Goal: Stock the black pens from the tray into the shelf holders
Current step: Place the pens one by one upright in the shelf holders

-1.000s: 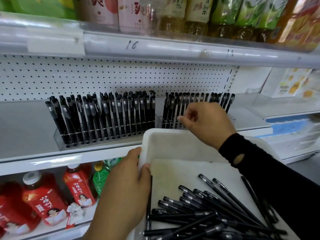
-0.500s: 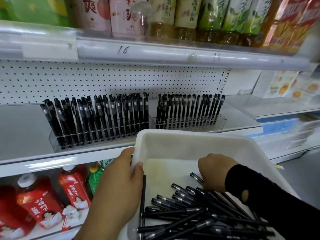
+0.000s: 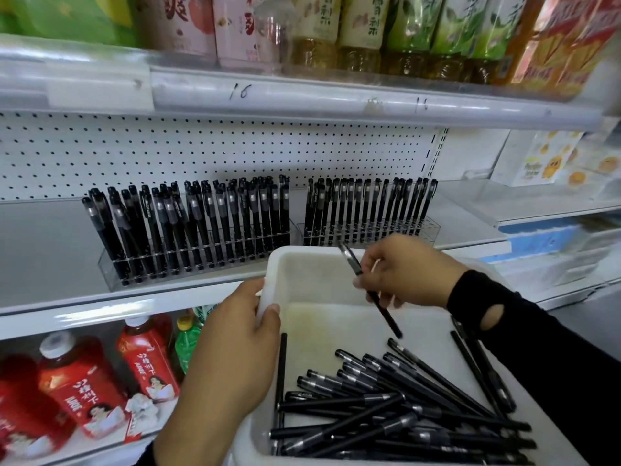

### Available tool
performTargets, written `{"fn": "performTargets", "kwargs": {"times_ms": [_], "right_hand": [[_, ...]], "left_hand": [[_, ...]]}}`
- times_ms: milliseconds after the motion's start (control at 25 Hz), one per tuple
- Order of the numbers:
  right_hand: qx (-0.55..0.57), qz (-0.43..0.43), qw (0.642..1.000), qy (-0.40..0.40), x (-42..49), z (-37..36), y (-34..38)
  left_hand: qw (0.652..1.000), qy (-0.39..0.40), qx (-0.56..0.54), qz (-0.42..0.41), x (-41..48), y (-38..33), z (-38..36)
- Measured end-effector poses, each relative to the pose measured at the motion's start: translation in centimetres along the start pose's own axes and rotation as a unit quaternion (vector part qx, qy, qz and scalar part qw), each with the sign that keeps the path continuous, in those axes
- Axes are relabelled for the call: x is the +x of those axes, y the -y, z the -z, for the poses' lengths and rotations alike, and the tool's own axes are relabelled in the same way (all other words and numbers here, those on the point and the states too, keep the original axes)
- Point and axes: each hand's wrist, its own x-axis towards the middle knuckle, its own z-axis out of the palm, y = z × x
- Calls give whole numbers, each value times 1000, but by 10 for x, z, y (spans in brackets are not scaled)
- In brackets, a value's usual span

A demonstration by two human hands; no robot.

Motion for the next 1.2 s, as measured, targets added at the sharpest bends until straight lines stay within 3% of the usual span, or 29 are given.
{"fn": "performTargets", "kwargs": {"times_ms": [280, 480, 600, 1200], "right_hand": [[222, 32, 965, -138, 28, 23, 5], [282, 40, 921, -265, 61, 40, 10], [255, 54, 913, -313, 91, 33, 10], [124, 40, 954, -269, 156, -16, -13]], "left_hand": [[1000, -15, 11, -2, 11, -4, 2], [999, -1, 35, -9, 11, -5, 0], [999, 0, 34, -10, 9, -6, -3], [1000, 4, 24, -6, 11, 0, -6]]}}
